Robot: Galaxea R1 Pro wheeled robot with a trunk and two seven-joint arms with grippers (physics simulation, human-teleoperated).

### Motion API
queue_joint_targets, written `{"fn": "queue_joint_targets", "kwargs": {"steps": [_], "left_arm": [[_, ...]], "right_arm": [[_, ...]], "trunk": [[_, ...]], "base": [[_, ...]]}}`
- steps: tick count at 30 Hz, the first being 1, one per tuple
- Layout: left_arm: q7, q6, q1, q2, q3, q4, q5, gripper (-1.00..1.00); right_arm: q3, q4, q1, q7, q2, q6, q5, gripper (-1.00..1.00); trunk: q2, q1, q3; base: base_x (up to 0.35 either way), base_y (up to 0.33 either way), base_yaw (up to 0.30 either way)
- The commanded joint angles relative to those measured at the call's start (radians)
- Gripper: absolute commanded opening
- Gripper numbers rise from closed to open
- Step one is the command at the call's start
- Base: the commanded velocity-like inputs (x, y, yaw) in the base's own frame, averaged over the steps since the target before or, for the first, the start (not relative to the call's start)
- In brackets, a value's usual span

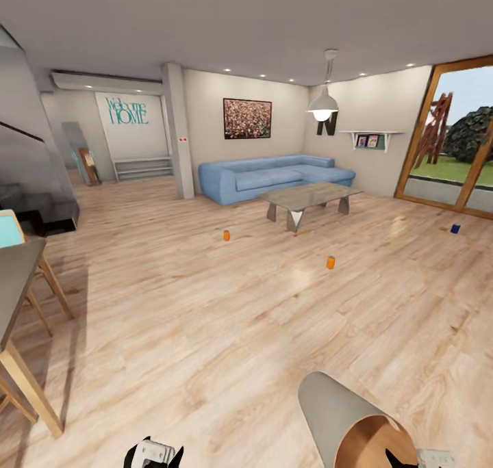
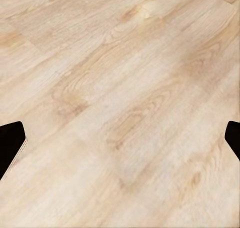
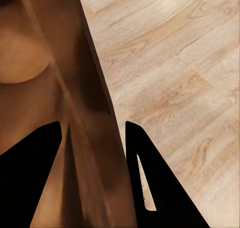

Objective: Put the three can of soda from the living room inside the tash can in the kitchen.

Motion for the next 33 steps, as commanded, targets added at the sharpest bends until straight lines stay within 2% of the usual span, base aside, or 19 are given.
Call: {"fn": "queue_joint_targets", "kwargs": {"steps": [1, 27, 33], "left_arm": [[0.0, 0.0, 0.0, 0.0, 0.0, 0.0, 0.0, 1.0], [0.0, 0.002, -0.002, 0.0, 0.001, 0.002, -0.002, 1.0], [0.004, 0.005, -0.017, 0.006, 0.002, -0.026, -0.001, 1.0]], "right_arm": [[-0.012, -0.002, -0.001, 0.003, 0.0, -0.001, -0.004, -1.0], [-0.011, -0.003, -0.001, 0.009, 0.0, -0.001, -0.005, -1.0], [-0.011, -0.026, -0.001, 0.018, 0.001, -0.003, -0.004, -1.0]], "trunk": [[0.0, 0.0, 0.0], [0.0, 0.0, 0.0], [0.0, 0.0, 0.0]], "base": [[0.258, 0.143, 0.0], [0.277, 0.148, 0.0], [0.271, 0.13, 0.0]]}}
